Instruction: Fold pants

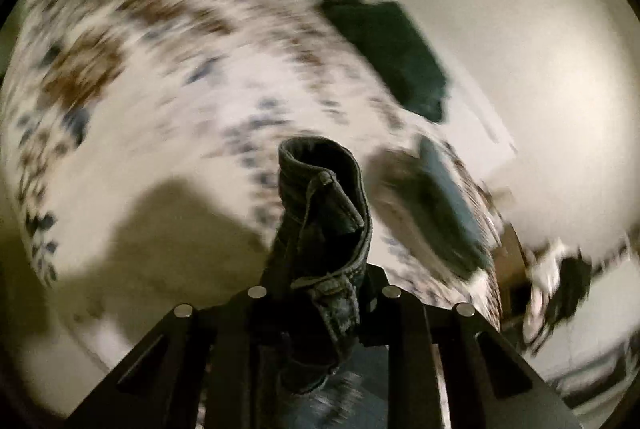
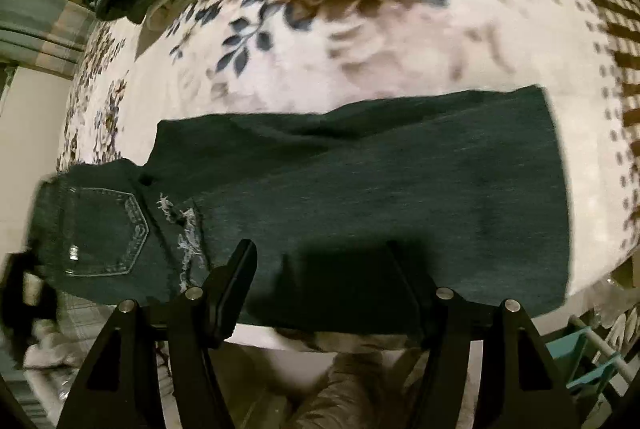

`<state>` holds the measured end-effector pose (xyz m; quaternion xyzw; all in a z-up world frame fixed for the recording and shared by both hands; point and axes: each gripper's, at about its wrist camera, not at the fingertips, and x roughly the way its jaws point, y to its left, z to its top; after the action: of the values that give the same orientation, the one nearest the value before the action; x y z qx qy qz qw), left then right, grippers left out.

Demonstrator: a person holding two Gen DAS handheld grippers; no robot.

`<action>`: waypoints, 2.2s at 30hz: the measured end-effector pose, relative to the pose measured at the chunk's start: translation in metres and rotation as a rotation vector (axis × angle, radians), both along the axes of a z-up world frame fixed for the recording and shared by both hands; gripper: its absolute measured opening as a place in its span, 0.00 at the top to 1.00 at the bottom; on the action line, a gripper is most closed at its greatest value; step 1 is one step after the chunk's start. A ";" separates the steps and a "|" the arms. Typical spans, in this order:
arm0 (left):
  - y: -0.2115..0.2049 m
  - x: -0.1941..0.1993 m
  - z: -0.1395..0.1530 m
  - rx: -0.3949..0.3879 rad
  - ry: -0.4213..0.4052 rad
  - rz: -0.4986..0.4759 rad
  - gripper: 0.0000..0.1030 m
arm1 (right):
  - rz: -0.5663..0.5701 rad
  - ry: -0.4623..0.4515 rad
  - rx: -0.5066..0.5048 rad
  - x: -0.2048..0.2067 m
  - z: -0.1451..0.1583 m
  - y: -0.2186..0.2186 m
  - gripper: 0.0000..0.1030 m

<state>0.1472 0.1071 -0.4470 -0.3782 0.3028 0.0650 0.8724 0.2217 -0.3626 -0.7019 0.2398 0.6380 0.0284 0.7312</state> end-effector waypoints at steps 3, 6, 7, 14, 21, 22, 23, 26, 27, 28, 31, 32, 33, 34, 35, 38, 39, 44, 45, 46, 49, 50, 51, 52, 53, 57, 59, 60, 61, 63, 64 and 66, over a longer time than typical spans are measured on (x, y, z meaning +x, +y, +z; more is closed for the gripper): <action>-0.068 -0.002 0.033 0.074 -0.049 -0.142 0.83 | -0.022 -0.016 -0.004 -0.009 0.013 -0.028 0.35; -0.150 -0.003 0.041 0.134 -0.040 -0.302 0.83 | -0.051 -0.040 -0.028 -0.018 0.028 -0.062 0.35; -0.174 -0.002 0.037 0.143 -0.026 -0.351 0.84 | -0.063 -0.044 -0.038 -0.021 0.032 -0.073 0.35; -0.315 0.023 -0.068 0.244 0.338 -0.650 0.80 | -0.112 -0.019 -0.084 -0.032 0.038 -0.138 0.35; -0.319 0.018 -0.064 0.189 0.446 -0.684 0.33 | -0.093 -0.019 0.035 -0.029 0.025 -0.153 0.15; -0.312 0.015 -0.055 0.175 0.443 -0.669 0.18 | -0.087 -0.022 0.060 -0.027 0.024 -0.149 0.15; -0.303 0.012 -0.047 0.164 0.440 -0.653 0.16 | -0.070 -0.027 0.095 -0.024 0.022 -0.143 0.15; -0.270 0.011 -0.043 0.200 0.475 -0.583 0.12 | -0.003 -0.029 0.182 -0.010 0.013 -0.119 0.12; -0.263 0.012 -0.044 0.217 0.489 -0.561 0.12 | 0.031 -0.018 0.212 -0.004 0.007 -0.107 0.11; -0.256 0.015 -0.047 0.239 0.503 -0.536 0.12 | 0.061 -0.001 0.231 0.003 -0.003 -0.095 0.11; -0.227 0.022 -0.061 0.291 0.562 -0.471 0.12 | 0.083 0.062 0.228 0.022 -0.034 -0.069 0.11; -0.217 0.025 -0.064 0.302 0.579 -0.445 0.12 | 0.078 0.076 0.260 0.027 -0.044 -0.060 0.11; -0.208 0.026 -0.066 0.307 0.583 -0.428 0.12 | 0.070 0.064 0.272 0.029 -0.046 -0.055 0.14; -0.199 0.028 -0.066 0.311 0.584 -0.410 0.12 | 0.067 0.038 0.269 0.031 -0.045 -0.048 0.34; -0.192 0.028 -0.064 0.317 0.582 -0.394 0.12 | 0.079 0.040 0.236 0.033 -0.045 -0.042 0.64; -0.176 0.029 -0.055 0.310 0.571 -0.357 0.12 | 0.107 -0.003 0.170 0.029 -0.029 -0.030 0.82; -0.172 0.030 -0.052 0.298 0.565 -0.346 0.12 | 0.106 -0.012 0.161 0.026 -0.022 -0.031 0.83; -0.158 0.038 -0.041 0.227 0.535 -0.329 0.12 | 0.009 -0.041 0.101 0.010 0.025 -0.084 0.84; -0.159 0.041 -0.043 0.211 0.533 -0.334 0.12 | -0.014 -0.040 0.099 0.007 0.030 -0.097 0.84; -0.161 0.045 -0.045 0.194 0.537 -0.337 0.12 | -0.031 -0.038 0.086 0.003 0.035 -0.111 0.84; -0.171 0.057 -0.053 0.126 0.533 -0.366 0.12 | -0.079 -0.017 0.043 -0.011 0.041 -0.157 0.84; -0.175 0.060 -0.055 0.116 0.530 -0.376 0.12 | -0.099 -0.001 0.034 -0.017 0.039 -0.172 0.84; -0.183 0.065 -0.058 0.102 0.524 -0.399 0.12 | -0.110 0.009 0.029 -0.020 0.038 -0.184 0.84; -0.189 0.069 -0.062 0.096 0.525 -0.416 0.12 | -0.121 0.015 0.022 -0.023 0.037 -0.192 0.84; -0.197 0.076 -0.069 0.084 0.532 -0.435 0.12 | -0.130 0.019 0.014 -0.028 0.034 -0.201 0.84; -0.218 0.099 -0.102 -0.002 0.583 -0.494 0.12 | -0.153 0.036 0.033 -0.038 0.019 -0.217 0.84; -0.228 0.111 -0.123 -0.045 0.621 -0.524 0.12 | -0.147 0.046 0.048 -0.040 0.007 -0.223 0.78; -0.230 0.115 -0.131 -0.051 0.638 -0.531 0.12 | -0.141 0.059 0.037 -0.039 0.000 -0.226 0.72; -0.232 0.118 -0.140 -0.058 0.658 -0.538 0.12 | -0.139 0.075 0.015 -0.040 -0.007 -0.229 0.53; -0.233 0.121 -0.154 -0.089 0.663 -0.556 0.15 | -0.172 0.109 -0.018 -0.045 -0.020 -0.241 0.41; -0.232 0.120 -0.155 -0.094 0.643 -0.560 0.27 | -0.194 0.130 -0.045 -0.048 -0.022 -0.247 0.39; -0.229 0.117 -0.152 -0.120 0.592 -0.584 0.57 | -0.255 0.137 0.002 -0.060 -0.021 -0.261 0.35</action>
<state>0.2641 -0.1215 -0.5985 -0.2918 0.6380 -0.0970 0.7060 0.1621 -0.6237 -0.7229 0.3208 0.6509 -0.0805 0.6834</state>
